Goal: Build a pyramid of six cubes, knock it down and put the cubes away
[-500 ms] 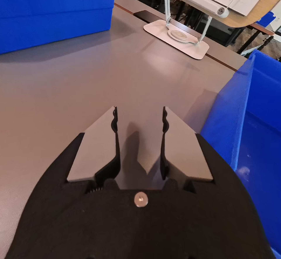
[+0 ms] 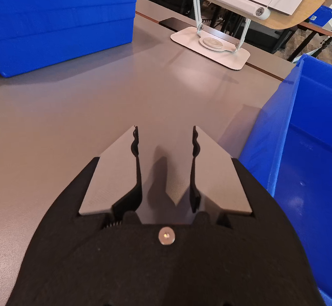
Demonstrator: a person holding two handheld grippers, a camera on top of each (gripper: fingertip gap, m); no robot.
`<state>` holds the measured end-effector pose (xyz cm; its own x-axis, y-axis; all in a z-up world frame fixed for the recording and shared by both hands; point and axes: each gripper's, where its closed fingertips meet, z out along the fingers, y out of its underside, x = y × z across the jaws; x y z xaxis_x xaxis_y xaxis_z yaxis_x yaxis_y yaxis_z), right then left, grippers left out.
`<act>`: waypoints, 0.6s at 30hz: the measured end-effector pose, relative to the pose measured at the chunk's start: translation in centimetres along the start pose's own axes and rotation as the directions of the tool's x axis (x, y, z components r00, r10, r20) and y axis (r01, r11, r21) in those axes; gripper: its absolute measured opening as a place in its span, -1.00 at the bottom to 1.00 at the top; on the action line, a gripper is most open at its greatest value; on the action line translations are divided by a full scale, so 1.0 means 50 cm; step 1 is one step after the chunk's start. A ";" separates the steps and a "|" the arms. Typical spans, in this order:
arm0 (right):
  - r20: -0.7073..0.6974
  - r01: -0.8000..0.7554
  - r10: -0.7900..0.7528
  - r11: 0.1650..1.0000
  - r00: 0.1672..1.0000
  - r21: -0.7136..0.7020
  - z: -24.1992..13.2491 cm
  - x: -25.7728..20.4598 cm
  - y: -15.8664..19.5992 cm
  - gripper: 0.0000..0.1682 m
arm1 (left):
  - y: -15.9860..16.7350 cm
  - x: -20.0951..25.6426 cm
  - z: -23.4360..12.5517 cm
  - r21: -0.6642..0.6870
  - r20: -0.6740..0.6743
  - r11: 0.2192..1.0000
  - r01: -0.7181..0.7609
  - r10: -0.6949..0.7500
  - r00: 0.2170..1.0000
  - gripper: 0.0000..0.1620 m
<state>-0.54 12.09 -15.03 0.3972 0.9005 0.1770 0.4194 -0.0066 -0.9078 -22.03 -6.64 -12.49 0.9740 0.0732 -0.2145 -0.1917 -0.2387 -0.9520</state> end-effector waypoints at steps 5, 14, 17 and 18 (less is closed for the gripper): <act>-0.001 0.022 -0.022 1.000 1.000 -0.011 0.002 -0.004 0.002 -0.30 | 0.001 0.002 0.001 -0.005 -0.003 1.000 -0.008 0.008 1.000 -0.45; 0.002 0.003 -0.003 1.000 1.000 -0.007 0.001 -0.001 0.002 -0.29 | 0.001 0.005 0.001 -0.002 -0.010 1.000 -0.015 0.015 1.000 -0.45; -0.001 0.010 -0.010 1.000 1.000 -0.013 0.002 -0.001 0.003 -0.29 | 0.001 0.006 0.001 -0.001 -0.011 1.000 -0.018 0.018 1.000 -0.45; -0.001 0.012 -0.012 1.000 1.000 -0.014 0.003 -0.001 0.003 -0.29 | 0.001 0.007 0.001 -0.002 -0.011 1.000 -0.019 0.019 1.000 -0.45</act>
<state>-0.60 12.09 -15.23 0.3930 0.9000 0.1885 0.4352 -0.0015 -0.9003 -21.71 -6.59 -12.60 0.9715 0.0582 -0.2298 -0.2096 -0.2421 -0.9473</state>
